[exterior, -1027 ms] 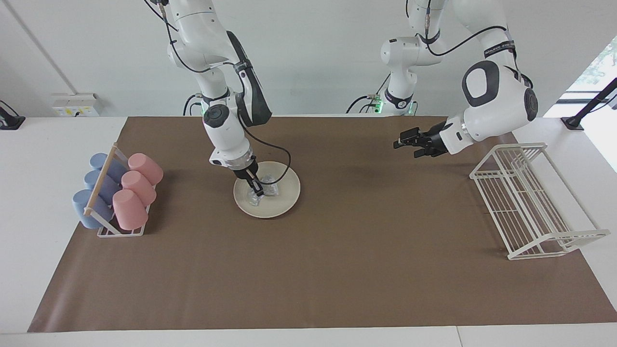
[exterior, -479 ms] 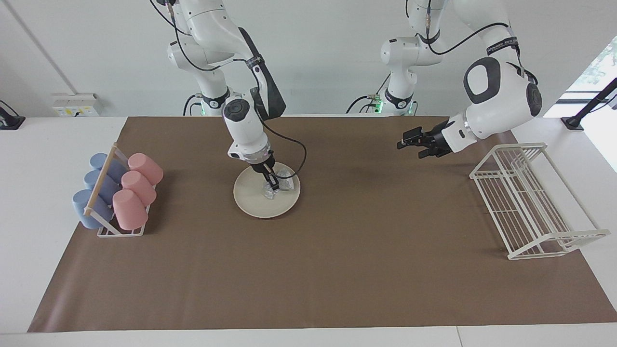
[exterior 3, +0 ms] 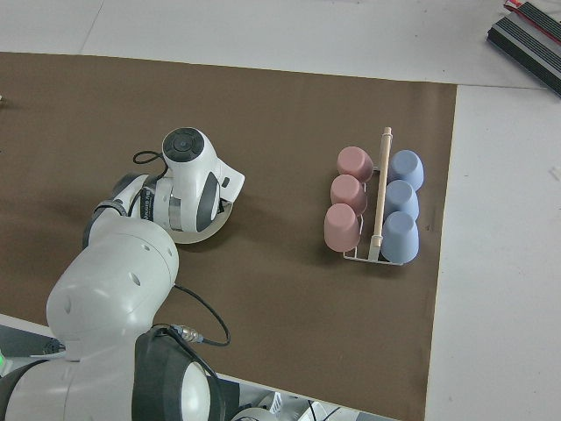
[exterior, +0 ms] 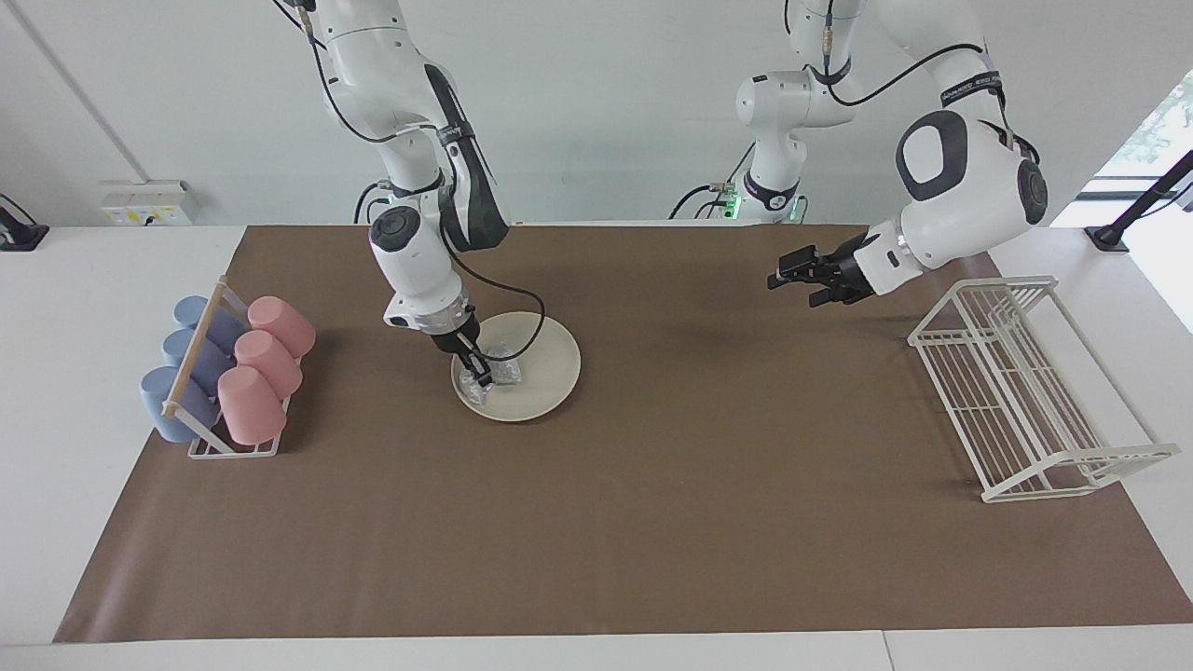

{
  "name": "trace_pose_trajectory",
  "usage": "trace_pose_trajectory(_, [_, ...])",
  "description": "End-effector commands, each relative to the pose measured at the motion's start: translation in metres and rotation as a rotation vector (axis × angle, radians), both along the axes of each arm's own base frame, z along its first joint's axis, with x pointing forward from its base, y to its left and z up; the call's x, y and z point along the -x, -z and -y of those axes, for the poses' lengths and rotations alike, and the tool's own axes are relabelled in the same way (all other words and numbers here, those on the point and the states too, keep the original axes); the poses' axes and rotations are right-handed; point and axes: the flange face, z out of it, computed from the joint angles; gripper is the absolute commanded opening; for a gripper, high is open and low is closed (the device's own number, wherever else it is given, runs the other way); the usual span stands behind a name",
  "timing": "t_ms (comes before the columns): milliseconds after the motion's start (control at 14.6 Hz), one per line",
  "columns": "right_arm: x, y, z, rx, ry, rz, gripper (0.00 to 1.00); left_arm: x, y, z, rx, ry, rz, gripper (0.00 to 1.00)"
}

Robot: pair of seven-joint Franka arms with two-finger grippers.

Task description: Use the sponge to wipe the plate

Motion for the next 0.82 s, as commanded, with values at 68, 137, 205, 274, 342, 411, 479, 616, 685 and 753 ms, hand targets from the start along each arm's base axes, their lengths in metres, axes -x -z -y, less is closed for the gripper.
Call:
trace_pose_trajectory(68, [0.024,0.013,-0.048,0.004,0.07,-0.043,0.0,0.002,-0.006,0.018,-0.03,0.017,0.03,1.0])
trace_pose_trajectory(137, [0.032,0.014,-0.068,-0.002,0.103,-0.053,0.0,0.002,-0.006,0.019,-0.031,0.019,0.033,1.0])
trace_pose_trajectory(205, [0.037,0.013,-0.08,-0.005,0.133,-0.06,0.0,0.002,-0.006,0.019,-0.031,0.019,0.033,1.0])
trace_pose_trajectory(274, [0.04,0.014,-0.085,-0.005,0.138,-0.065,0.0,0.002,-0.006,0.019,-0.031,0.019,0.033,1.0])
trace_pose_trajectory(342, [0.04,0.014,-0.085,-0.006,0.139,-0.065,0.0,0.001,-0.006,0.018,-0.031,0.017,0.035,1.0])
trace_pose_trajectory(411, [0.04,0.014,-0.085,-0.006,0.141,-0.065,0.0,0.001,-0.006,0.018,-0.03,0.018,0.035,1.0])
trace_pose_trajectory(479, [0.04,0.014,-0.086,-0.006,0.145,-0.066,0.0,0.001,-0.006,0.017,-0.03,0.016,0.035,1.0])
trace_pose_trajectory(616, [0.041,0.014,-0.087,-0.006,0.145,-0.068,0.0,0.001,-0.005,0.017,-0.031,0.014,0.038,1.0])
trace_pose_trajectory(685, [0.038,0.011,-0.088,-0.01,0.142,-0.06,0.0,0.0,-0.005,0.015,-0.032,0.006,0.044,1.0])
trace_pose_trajectory(753, [0.033,0.003,-0.091,-0.019,0.145,-0.051,0.0,-0.001,-0.005,0.013,-0.033,0.001,0.047,1.0])
